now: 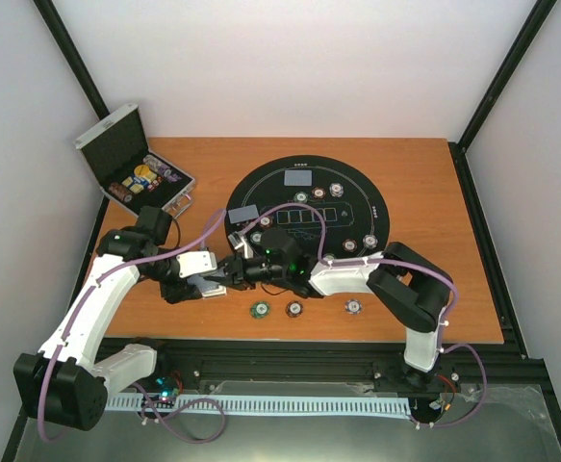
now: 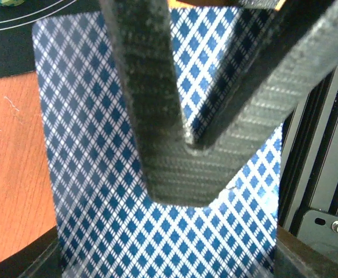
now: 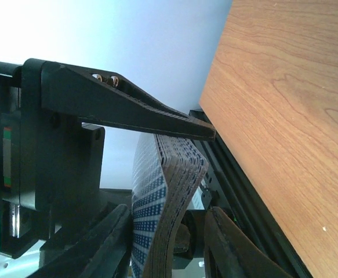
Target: Distribute texas hold em gaming equipment
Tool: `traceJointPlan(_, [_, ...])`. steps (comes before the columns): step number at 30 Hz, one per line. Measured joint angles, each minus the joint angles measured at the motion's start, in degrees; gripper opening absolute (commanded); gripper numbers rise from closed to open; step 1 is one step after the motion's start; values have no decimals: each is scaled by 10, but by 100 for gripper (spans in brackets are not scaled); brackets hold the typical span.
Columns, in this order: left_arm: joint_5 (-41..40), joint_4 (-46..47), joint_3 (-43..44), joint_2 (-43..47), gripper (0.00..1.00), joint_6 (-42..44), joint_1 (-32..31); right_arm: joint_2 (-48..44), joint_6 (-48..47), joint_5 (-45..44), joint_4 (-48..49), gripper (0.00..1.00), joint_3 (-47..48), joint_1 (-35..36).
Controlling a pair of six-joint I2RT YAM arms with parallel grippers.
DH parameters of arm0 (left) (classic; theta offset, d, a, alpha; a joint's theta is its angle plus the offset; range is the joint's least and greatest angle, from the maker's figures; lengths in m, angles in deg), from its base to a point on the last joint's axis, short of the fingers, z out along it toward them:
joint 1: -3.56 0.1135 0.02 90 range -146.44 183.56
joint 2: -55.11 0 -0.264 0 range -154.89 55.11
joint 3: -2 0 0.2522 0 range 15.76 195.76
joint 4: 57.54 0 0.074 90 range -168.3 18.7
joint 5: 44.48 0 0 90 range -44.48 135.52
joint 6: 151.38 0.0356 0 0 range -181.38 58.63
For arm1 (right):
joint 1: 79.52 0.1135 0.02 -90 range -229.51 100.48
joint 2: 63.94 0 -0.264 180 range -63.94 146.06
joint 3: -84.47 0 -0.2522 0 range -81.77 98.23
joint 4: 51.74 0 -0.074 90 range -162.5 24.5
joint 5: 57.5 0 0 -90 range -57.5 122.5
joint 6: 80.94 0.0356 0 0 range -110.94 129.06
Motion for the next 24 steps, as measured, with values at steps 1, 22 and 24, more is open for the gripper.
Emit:
traceJointPlan(1, [0,0,0,0,1,0,0,-4,-4,0,-8,30,0,-1])
traceJointPlan(22, [0,9,0,0,1,2,0,-128,-81,-19,-165,6,-38,-68])
traceJointPlan(24, [0,7,0,0,1,3,0,-137,-87,-23,-179,4,-44,-83])
